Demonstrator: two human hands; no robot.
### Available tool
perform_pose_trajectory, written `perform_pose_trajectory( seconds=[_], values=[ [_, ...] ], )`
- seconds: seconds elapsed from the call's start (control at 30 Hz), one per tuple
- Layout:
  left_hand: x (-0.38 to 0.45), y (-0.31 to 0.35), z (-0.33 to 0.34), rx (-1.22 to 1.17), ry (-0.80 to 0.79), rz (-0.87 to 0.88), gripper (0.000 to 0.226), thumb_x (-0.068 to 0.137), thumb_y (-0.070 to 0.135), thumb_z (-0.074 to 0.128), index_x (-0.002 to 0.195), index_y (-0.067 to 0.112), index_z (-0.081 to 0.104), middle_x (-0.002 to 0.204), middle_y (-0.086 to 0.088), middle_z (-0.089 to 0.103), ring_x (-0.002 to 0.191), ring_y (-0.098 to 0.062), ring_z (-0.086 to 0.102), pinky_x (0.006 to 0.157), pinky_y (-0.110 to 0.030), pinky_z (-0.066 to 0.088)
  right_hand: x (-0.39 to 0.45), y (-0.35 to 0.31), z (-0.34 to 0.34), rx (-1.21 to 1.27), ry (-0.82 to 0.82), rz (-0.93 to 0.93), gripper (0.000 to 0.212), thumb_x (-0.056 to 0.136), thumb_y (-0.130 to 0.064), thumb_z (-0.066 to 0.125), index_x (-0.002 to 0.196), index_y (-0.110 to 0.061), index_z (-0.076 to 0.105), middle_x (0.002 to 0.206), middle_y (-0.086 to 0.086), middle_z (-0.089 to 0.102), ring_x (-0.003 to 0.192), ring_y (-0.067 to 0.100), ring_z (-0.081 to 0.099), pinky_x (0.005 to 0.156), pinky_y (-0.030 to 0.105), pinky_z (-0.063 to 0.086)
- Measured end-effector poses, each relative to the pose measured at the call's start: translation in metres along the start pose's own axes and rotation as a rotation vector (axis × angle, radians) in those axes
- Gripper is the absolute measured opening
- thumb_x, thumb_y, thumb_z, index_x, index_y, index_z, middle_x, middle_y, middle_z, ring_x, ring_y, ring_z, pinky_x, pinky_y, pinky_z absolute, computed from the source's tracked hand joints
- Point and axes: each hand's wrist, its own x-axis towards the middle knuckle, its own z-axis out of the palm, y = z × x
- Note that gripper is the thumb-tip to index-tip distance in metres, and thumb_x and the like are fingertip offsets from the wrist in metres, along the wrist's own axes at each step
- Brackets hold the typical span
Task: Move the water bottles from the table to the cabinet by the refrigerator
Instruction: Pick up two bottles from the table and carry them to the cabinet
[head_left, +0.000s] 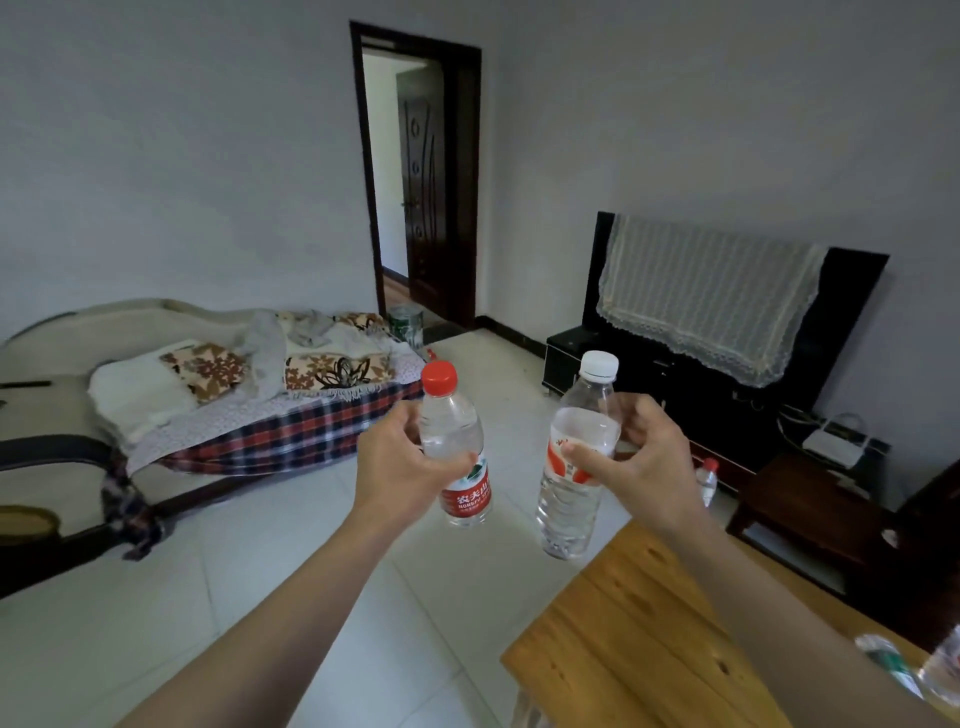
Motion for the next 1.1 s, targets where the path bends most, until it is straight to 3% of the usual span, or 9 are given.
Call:
perform_pose_trajectory(
  seconds=[0.07,0.17,0.3,0.6,0.93,1.0,1.1],
  values=[
    [0.004,-0.014,-0.022,0.006,0.005,-0.016,0.048,0.058,0.023,0.091,0.099,0.023,0.065,0.086,0.008,0.072,0.077,-0.008,0.070,0.071,-0.030,0.061,-0.001,-0.010,0.025,0.003,-0.025,-0.018,0.065,0.060,-0.053,0.084,0.113,-0.026,0.056,0.108,-0.009,0.065,0.099,0.008,0.065,0.073,0.021,0.058],
    [0.000,-0.031,-0.057,0.020,0.066,-0.031,0.048,0.059,0.024,0.092,0.098,0.023,0.064,0.086,0.008,0.072,0.076,-0.008,0.069,0.068,-0.025,0.058,0.005,-0.023,0.062,0.011,-0.072,-0.030,0.054,0.065,-0.038,0.087,0.108,-0.026,0.056,0.108,-0.008,0.064,0.099,0.007,0.064,0.069,0.012,0.053],
    [-0.013,-0.053,-0.107,0.041,0.130,-0.074,0.049,0.059,0.023,0.092,0.099,0.027,0.063,0.088,0.010,0.071,0.078,-0.006,0.069,0.071,-0.027,0.059,0.014,-0.045,0.117,0.006,-0.172,-0.069,0.056,0.065,-0.039,0.088,0.110,-0.028,0.056,0.108,-0.012,0.062,0.098,0.005,0.062,0.066,0.008,0.051],
    [-0.023,-0.094,-0.194,0.256,0.333,-0.161,0.060,0.050,0.040,0.087,0.104,0.029,0.065,0.093,0.013,0.072,0.083,-0.004,0.070,0.078,-0.033,0.062,0.039,-0.075,0.233,0.248,-0.400,-0.167,0.051,0.063,-0.030,0.091,0.101,-0.031,0.058,0.102,-0.008,0.065,0.096,0.011,0.065,0.075,0.029,0.060],
    [-0.013,-0.105,-0.193,0.424,0.639,-0.333,0.054,0.059,0.027,0.091,0.104,0.023,0.063,0.094,0.010,0.067,0.086,-0.001,0.065,0.075,-0.023,0.056,0.095,-0.052,0.330,0.357,-0.776,-0.346,0.058,0.058,-0.032,0.093,0.103,-0.033,0.057,0.101,-0.017,0.063,0.094,0.000,0.059,0.071,0.007,0.047],
    [-0.013,-0.105,-0.184,0.440,0.708,-0.370,0.054,0.060,0.026,0.092,0.104,0.026,0.061,0.093,0.014,0.065,0.086,0.004,0.063,0.074,-0.019,0.054,0.102,-0.046,0.342,0.388,-0.847,-0.355,0.059,0.060,-0.033,0.092,0.107,-0.031,0.056,0.104,-0.016,0.062,0.097,0.001,0.059,0.070,0.007,0.048],
    [-0.021,-0.102,-0.170,0.440,0.812,-0.419,0.056,0.062,0.028,0.092,0.109,0.023,0.063,0.101,0.009,0.067,0.092,-0.004,0.064,0.078,-0.022,0.055,0.106,-0.043,0.358,0.432,-0.941,-0.371,0.061,0.059,-0.035,0.093,0.108,-0.032,0.056,0.105,-0.019,0.061,0.098,0.000,0.059,0.070,0.014,0.053]
  ],
)
